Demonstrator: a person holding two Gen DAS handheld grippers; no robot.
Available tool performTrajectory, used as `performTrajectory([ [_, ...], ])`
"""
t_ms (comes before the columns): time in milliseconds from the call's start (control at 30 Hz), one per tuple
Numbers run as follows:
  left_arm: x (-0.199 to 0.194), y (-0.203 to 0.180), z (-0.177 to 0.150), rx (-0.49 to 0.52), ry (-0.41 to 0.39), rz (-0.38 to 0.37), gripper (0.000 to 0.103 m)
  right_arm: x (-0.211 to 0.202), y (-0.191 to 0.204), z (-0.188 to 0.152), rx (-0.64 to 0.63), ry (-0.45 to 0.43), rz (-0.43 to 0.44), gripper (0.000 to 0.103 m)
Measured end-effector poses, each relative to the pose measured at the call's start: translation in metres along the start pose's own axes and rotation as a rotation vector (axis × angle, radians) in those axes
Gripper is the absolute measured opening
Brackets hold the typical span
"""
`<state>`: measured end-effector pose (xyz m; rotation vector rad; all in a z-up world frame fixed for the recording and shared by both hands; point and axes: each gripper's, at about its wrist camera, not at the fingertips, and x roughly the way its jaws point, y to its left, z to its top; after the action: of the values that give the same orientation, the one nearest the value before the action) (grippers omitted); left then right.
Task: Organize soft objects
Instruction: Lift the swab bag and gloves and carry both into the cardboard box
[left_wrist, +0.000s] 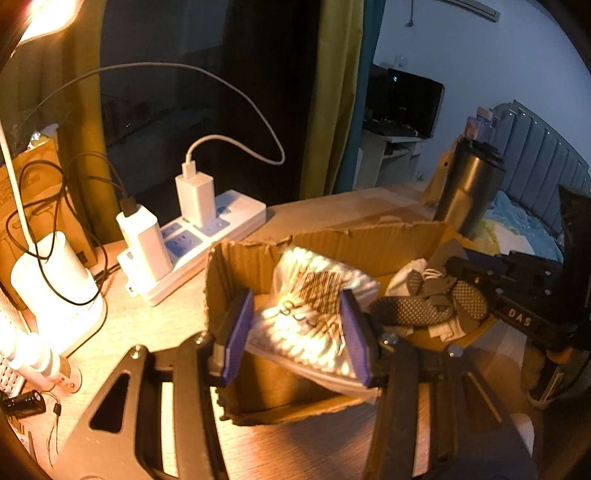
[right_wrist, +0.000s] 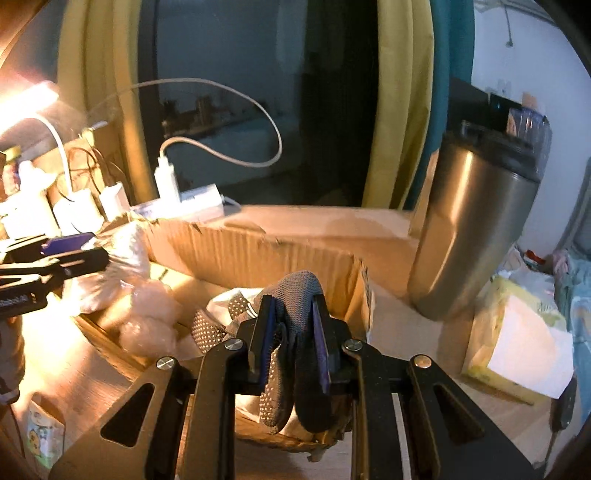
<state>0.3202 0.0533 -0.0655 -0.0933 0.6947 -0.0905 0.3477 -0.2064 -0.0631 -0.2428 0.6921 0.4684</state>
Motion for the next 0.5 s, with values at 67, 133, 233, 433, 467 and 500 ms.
performTrajectory([
  [67,0.002,-0.001,-0.002,0.003,0.008,0.0,0.049,0.004,0.0,-0.002,-0.001,0.015,-0.009,0.021],
  [133,0.006,-0.002,-0.004,0.007,0.02,0.004,0.049,0.005,0.004,-0.004,-0.015,0.014,-0.023,0.021],
  [233,0.012,-0.002,-0.005,0.003,0.039,0.015,0.049,0.007,0.007,-0.006,-0.025,0.021,-0.028,0.022],
  [433,0.014,-0.003,-0.006,0.005,0.054,0.037,0.05,0.009,0.013,-0.008,-0.062,0.029,-0.051,0.022],
  [467,0.015,-0.003,-0.007,0.006,0.058,0.042,0.05,0.009,0.014,-0.008,-0.059,0.036,-0.043,0.022],
  [500,0.015,-0.002,-0.008,0.007,0.061,0.045,0.05,0.01,0.014,-0.008,-0.056,0.041,-0.038,0.022],
])
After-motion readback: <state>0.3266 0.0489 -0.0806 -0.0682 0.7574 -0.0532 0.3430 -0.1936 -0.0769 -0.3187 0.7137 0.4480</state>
